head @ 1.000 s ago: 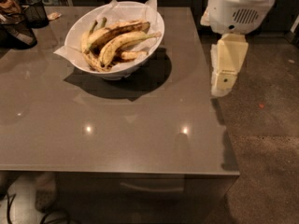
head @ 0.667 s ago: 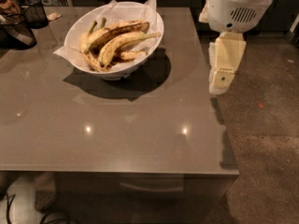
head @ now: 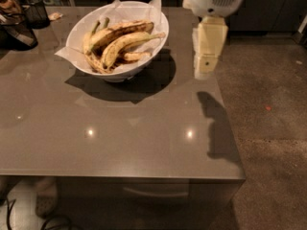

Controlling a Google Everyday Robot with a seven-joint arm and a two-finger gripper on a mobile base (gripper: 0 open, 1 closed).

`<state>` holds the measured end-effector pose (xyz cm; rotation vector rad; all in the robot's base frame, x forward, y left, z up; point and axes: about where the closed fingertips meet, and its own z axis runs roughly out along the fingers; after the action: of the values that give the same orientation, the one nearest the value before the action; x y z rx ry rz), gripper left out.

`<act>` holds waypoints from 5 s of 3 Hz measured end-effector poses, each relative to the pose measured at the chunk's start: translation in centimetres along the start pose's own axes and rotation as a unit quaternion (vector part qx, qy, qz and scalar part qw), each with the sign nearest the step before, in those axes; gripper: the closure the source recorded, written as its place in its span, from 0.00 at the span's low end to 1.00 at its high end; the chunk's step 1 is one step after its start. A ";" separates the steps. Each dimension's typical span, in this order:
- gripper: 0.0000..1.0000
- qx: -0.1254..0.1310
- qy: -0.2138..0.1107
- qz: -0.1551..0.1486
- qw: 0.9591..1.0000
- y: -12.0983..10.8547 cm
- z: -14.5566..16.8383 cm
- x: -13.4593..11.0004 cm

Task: Pick banana from white bowl

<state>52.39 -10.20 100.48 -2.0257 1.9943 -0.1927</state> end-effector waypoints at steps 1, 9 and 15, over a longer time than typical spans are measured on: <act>0.00 0.010 0.008 -0.044 0.999 -3.8 0.7 -3.7; 0.33 -0.046 -0.087 -0.014 0.995 -14.3 10.3 -12.1; 0.42 -0.068 -0.045 0.023 0.996 -16.0 14.6 -9.2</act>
Offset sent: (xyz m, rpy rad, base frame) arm 0.0321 0.0318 0.0079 -0.0365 -0.0252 0.0666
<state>71.69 0.58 92.35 -2.0276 2.0465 0.0452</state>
